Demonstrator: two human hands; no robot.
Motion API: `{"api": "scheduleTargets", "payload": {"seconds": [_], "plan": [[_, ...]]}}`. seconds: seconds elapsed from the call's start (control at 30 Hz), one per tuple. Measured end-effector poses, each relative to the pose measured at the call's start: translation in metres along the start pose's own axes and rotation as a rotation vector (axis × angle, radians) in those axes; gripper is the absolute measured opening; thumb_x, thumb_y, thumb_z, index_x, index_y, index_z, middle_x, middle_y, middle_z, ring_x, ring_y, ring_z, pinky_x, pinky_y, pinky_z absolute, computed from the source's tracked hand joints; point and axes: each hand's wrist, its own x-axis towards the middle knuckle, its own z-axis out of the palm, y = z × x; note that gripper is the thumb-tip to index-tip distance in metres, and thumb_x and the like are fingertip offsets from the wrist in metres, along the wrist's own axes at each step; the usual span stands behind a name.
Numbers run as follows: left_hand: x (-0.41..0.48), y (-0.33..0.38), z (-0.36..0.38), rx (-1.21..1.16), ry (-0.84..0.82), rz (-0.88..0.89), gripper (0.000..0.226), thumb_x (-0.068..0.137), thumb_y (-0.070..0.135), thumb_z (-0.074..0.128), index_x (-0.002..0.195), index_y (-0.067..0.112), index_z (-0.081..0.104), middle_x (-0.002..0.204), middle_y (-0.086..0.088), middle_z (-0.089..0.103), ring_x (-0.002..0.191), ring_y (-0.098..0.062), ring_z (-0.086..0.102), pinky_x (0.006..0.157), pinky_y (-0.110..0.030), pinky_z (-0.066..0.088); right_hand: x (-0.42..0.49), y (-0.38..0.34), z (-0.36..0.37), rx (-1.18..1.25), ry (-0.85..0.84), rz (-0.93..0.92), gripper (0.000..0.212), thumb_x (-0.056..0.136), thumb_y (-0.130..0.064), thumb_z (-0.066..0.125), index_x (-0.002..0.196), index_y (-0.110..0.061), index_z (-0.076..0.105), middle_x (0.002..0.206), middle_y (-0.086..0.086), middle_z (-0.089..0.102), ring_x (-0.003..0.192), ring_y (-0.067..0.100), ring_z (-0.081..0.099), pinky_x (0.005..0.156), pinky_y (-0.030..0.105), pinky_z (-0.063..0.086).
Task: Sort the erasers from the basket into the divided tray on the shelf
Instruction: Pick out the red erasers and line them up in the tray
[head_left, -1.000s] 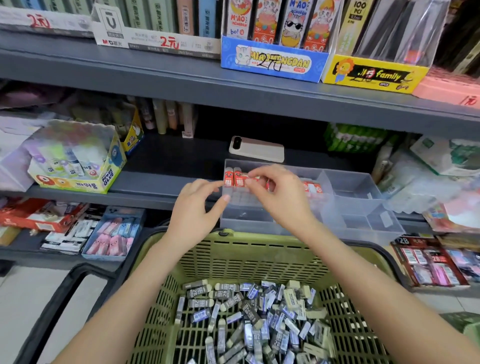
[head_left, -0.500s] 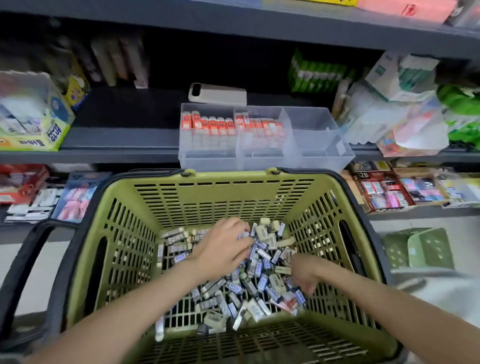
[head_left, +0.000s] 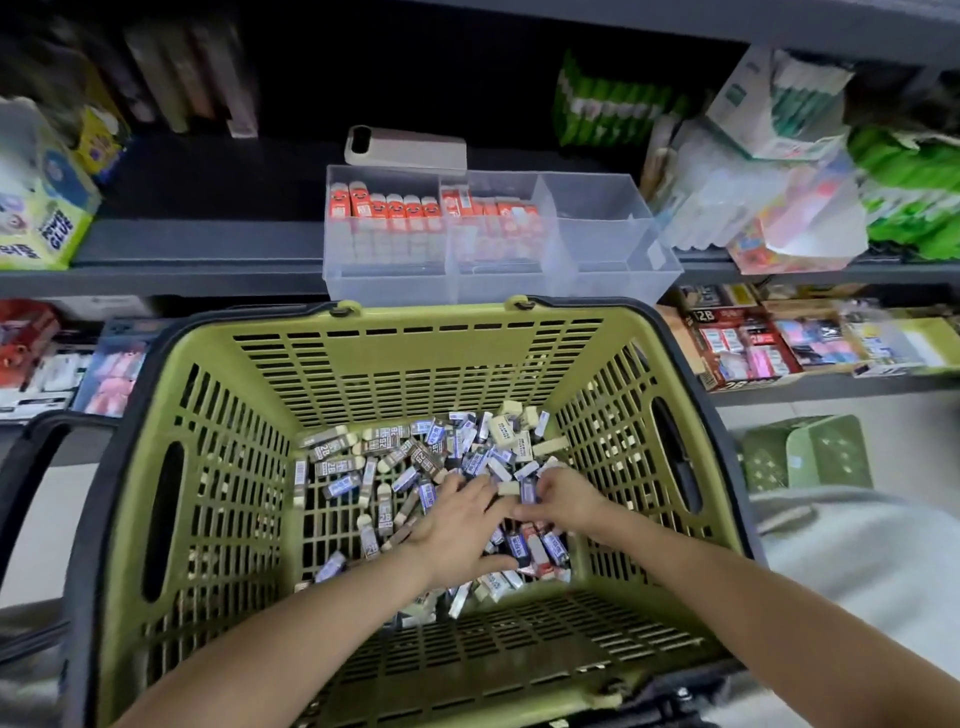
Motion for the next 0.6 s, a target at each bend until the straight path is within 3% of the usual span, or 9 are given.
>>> {"api": "scheduleTargets", "payload": {"seconds": [0.07,0.13,0.2,0.27,0.33,0.43,0.53,0.6], "plan": [[0.003,-0.001,-0.001,-0.002,0.03,-0.026,0.069,0.087,0.066,0.04,0.142,0.026,0.028,0.134,-0.01,0.044,0.129,-0.025,0.029,0.099,-0.042,0.019,0.0,-0.001,-0.008,0.107,-0.097,-0.051,0.016,0.082,-0.019,0.07,0.084,-0.008,0.057,0.08,0.007,0.065,0.07,0.016,0.063,0.065,0.023,0.054],[0.0,-0.007,-0.001,0.005,0.028,-0.025,0.067,0.088,0.065,0.04,0.145,0.032,0.027,0.138,-0.01,0.042,0.134,-0.025,0.027,0.103,-0.045,0.016,0.0,-0.002,-0.011,0.123,-0.233,-0.043,0.003,0.086,-0.006,0.062,0.089,-0.008,0.063,0.087,0.007,0.068,0.079,0.014,0.068,0.07,0.022,0.056],[-0.005,-0.012,0.002,0.02,0.015,0.007,0.063,0.09,0.064,0.037,0.146,0.037,0.026,0.142,-0.009,0.04,0.139,-0.024,0.022,0.107,-0.047,0.009,0.0,-0.002,-0.009,0.006,-0.261,-0.047,0.013,0.085,-0.003,0.063,0.096,-0.009,0.067,0.094,0.004,0.067,0.09,0.014,0.065,0.083,0.028,0.055],[-0.012,-0.018,0.003,0.036,0.015,0.057,0.058,0.093,0.059,0.035,0.147,0.041,0.024,0.146,-0.007,0.039,0.143,-0.023,0.018,0.112,-0.052,0.002,-0.002,0.0,-0.006,-0.224,-0.197,-0.11,0.021,0.081,-0.013,0.07,0.101,-0.015,0.069,0.102,-0.001,0.068,0.096,0.014,0.063,0.09,0.03,0.051],[-0.02,-0.024,0.002,0.029,0.019,0.08,0.052,0.096,0.053,0.036,0.146,0.043,0.024,0.148,-0.004,0.039,0.145,-0.021,0.015,0.114,-0.053,-0.005,-0.007,0.003,-0.001,-0.537,-0.128,-0.168,0.031,0.076,-0.035,0.074,0.104,-0.024,0.068,0.104,-0.006,0.067,0.096,0.012,0.061,0.084,0.028,0.05],[-0.03,-0.03,-0.004,0.009,0.052,0.102,0.049,0.096,0.045,0.043,0.144,0.043,0.031,0.145,-0.001,0.045,0.145,-0.02,0.019,0.114,-0.055,-0.01,-0.011,0.002,0.012,-0.864,-0.03,-0.148,0.052,0.07,-0.061,0.068,0.101,-0.019,0.06,0.093,-0.006,0.064,0.086,0.012,0.062,0.073,0.027,0.053],[-0.038,-0.03,-0.009,-0.008,0.085,0.107,0.047,0.092,0.041,0.055,0.138,0.039,0.046,0.137,0.0,0.054,0.138,-0.024,0.036,0.111,-0.057,0.001,-0.008,-0.002,0.024,-0.92,0.018,-0.134,0.05,0.072,-0.058,0.068,0.098,-0.017,0.057,0.085,-0.005,0.061,0.079,0.011,0.062,0.068,0.026,0.053],[-0.044,-0.034,-0.012,-0.005,0.071,0.096,0.044,0.093,0.042,0.053,0.136,0.04,0.048,0.141,0.001,0.051,0.14,-0.023,0.033,0.112,-0.056,-0.001,-0.006,0.0,0.028,-0.876,0.029,-0.1,0.039,0.075,-0.047,0.071,0.097,-0.017,0.06,0.086,-0.006,0.064,0.078,0.008,0.063,0.065,0.022,0.053]]}}
